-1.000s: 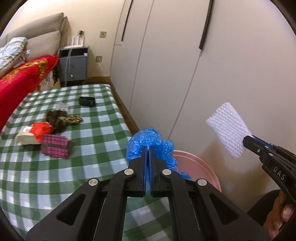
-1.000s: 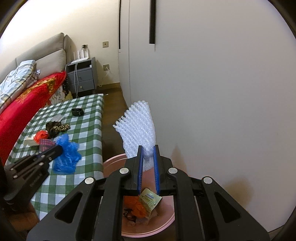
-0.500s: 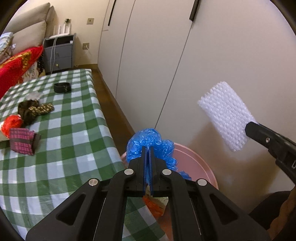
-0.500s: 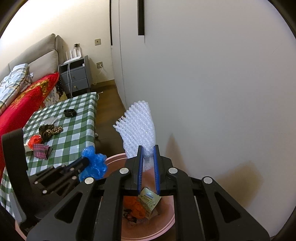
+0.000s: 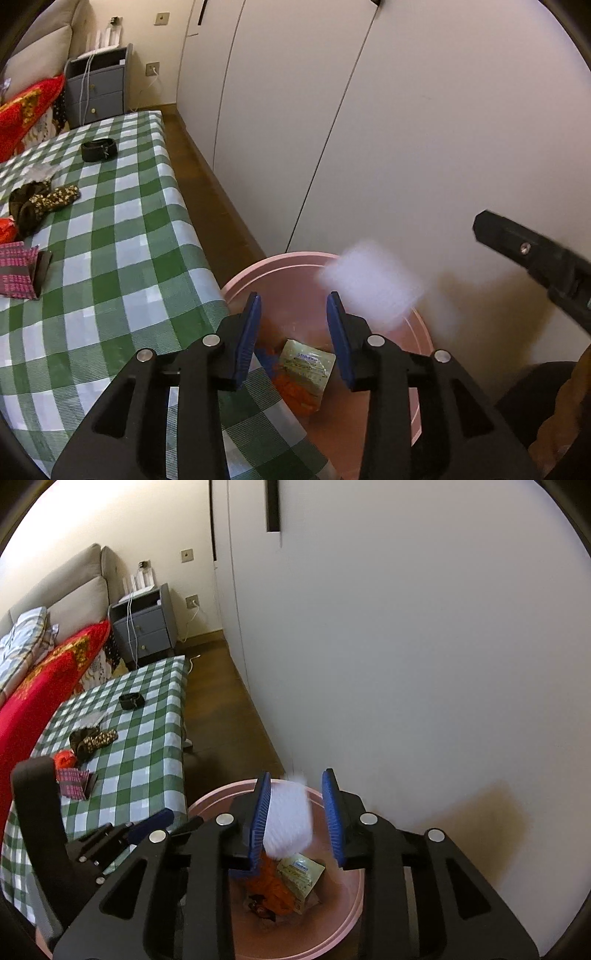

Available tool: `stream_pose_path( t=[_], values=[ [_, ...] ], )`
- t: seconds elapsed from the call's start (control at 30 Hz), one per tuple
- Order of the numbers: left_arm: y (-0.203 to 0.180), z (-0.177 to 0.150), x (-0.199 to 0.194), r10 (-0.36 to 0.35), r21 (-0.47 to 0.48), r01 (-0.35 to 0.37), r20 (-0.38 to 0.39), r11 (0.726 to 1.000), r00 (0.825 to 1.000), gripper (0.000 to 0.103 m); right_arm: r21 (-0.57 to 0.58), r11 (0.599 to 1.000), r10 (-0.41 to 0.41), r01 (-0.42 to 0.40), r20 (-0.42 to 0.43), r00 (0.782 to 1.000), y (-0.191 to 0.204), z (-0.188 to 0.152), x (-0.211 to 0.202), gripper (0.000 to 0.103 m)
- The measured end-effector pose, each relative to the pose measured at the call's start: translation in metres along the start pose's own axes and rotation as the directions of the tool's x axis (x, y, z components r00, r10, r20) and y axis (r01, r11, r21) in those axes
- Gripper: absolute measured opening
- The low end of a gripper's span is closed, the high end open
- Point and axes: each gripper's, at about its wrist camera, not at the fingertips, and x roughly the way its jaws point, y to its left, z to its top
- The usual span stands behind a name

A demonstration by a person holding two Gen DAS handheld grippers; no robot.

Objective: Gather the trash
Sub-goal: 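Open both grippers over the bin, dropping the bag and foam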

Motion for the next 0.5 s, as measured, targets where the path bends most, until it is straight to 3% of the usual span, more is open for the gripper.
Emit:
stream_pose_path(
  t=[0.5],
  values=[
    [0.030, 0.005, -0.049, 0.065, -0.024, -0.063, 0.101, 0.998, 0.993, 0.036, -0.009, 0.999, 0.040, -0.040, 0.099, 0.994, 0.007, -0.002, -0.022, 0.030]
  ],
)
